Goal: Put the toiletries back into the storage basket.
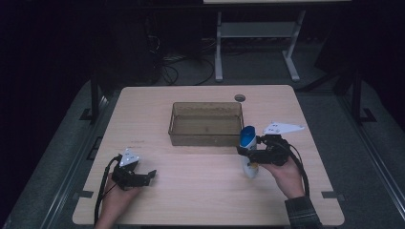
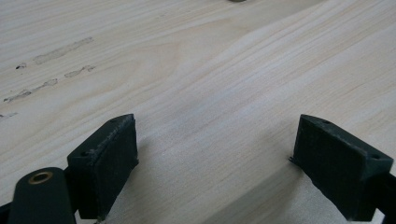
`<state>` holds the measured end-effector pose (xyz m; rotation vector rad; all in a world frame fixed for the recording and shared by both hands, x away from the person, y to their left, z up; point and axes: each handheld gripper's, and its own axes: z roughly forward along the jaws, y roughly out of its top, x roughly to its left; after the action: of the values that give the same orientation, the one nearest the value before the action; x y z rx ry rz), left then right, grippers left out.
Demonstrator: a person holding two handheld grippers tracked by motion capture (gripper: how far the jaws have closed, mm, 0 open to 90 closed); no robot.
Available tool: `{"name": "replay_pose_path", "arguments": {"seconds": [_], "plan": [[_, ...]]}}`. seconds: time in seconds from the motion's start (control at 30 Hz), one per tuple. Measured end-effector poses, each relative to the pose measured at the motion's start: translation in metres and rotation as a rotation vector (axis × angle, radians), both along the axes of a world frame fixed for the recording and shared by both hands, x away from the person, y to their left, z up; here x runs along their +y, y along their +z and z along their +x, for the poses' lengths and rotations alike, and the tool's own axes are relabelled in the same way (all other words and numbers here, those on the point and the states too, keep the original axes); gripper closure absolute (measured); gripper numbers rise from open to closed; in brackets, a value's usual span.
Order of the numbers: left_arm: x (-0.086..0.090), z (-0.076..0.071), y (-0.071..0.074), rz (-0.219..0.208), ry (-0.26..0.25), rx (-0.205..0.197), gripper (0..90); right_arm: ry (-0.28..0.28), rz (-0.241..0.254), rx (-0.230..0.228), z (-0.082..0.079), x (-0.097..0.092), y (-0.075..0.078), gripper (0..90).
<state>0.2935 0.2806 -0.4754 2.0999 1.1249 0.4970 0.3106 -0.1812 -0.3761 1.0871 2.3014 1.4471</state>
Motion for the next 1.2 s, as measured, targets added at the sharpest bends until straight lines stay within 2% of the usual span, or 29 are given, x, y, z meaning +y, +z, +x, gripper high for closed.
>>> {"name": "replay_pose_path", "arguments": {"seconds": [0.07,0.13,0.37,0.53,0.57,0.83,1.2], "plan": [[0.000,0.000,0.000,0.000,0.000,0.000,12.3,-0.015,0.023,-0.029,0.000,-0.003,0.006,33.2],[0.000,0.000,0.000,0.001,-0.001,0.002,12.3,-0.024,0.026,-0.034,0.000,-0.003,0.007,33.2],[0.000,0.000,0.000,-0.001,0.000,0.003,12.3,-0.067,0.051,-0.104,0.005,-0.004,0.021,33.1],[0.000,0.000,0.000,-0.001,0.001,0.003,12.3,-0.089,0.064,-0.131,0.009,-0.003,0.029,33.1],[0.000,0.000,0.000,0.000,0.000,0.003,12.3,-0.099,0.077,-0.149,0.011,-0.004,0.033,33.1],[0.000,0.000,0.000,0.001,0.000,0.002,12.3,-0.121,0.099,-0.179,0.020,-0.001,0.045,33.0],[0.000,0.000,0.000,0.002,-0.001,0.004,12.3,-0.145,0.137,-0.219,0.045,0.009,0.058,32.9]]}}
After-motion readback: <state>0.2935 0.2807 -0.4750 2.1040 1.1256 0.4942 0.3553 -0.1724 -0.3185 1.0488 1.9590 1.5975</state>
